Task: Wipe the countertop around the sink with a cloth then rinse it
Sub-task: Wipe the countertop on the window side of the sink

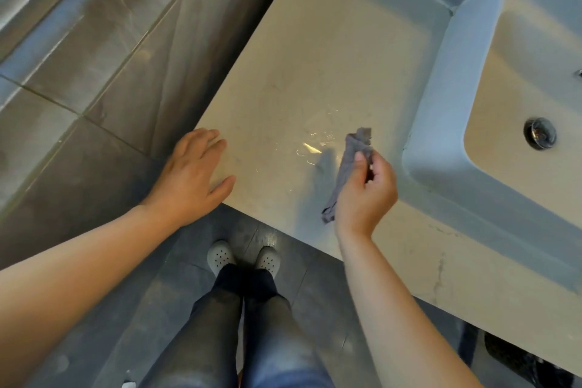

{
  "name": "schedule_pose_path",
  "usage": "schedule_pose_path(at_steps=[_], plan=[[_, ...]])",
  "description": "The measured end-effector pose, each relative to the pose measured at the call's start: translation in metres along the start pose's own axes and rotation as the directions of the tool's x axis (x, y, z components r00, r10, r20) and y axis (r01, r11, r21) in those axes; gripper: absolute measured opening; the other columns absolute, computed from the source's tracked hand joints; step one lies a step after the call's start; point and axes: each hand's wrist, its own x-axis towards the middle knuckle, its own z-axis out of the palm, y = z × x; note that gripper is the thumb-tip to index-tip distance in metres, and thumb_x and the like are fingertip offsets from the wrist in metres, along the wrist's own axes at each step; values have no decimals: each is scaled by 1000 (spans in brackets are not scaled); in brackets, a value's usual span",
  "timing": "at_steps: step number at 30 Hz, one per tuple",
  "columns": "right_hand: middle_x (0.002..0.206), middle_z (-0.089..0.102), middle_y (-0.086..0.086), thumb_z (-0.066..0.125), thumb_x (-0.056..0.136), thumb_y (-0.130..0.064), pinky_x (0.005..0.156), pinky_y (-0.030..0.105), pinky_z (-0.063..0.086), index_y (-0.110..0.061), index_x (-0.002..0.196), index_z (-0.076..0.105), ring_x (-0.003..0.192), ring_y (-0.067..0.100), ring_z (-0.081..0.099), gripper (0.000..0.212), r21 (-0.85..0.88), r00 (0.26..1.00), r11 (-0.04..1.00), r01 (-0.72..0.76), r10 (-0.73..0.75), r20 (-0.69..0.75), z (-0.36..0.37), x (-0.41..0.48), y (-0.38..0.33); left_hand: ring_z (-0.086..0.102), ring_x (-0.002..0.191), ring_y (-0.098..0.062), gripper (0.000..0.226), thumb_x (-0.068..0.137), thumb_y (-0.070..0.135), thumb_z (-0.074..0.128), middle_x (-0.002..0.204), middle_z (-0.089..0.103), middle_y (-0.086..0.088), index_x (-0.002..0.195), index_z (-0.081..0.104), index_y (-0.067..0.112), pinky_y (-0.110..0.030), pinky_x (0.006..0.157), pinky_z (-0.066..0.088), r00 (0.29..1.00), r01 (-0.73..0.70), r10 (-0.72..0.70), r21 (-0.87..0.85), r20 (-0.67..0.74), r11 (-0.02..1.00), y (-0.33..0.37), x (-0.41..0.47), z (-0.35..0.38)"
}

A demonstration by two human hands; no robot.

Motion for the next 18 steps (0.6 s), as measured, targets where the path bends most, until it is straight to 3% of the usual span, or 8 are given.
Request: schedule_pose_path(at_steps=[2,7,10,18], plan=[[79,61,-2,53,94,-19,63,13,37,-8,89,66,68,4,49,18,-81,1000,997,-4,3,-17,3,22,13,30,132,-36,72,85,51,39,141,41,-20,132,48,-3,-41,109,26,1000,5,-5,-1,3,1000,0,0,1],[83,60,5,51,95,-15,61,2,32,0,90,65,66,3,45,21,-197,999,980,-39,44,21,23,35,28,30,133,-36,71,85,51,40,142,39,-18,133,47,-2,-47,109,31,1000,4,-4,4,17,1000,-3,0,3],[93,64,10,52,95,-13,63,-1,31,0,97,65,75,10,48,19,-198,999,980,-31,28,-20,39,24,27,30,133,-36,70,86,50,41,142,39,-18,133,47,-2,-46,109,31,1000,-10,10,-1,14,1000,-4,-1,4],[95,63,0,53,94,-13,69,0,34,-6,100,65,84,10,54,15,-143,995,987,78,-67,76,74,-11,10,30,134,-35,71,84,51,44,142,41,-18,133,48,-2,-41,111,26,1000,-28,28,-23,-4,999,-8,-1,5]])
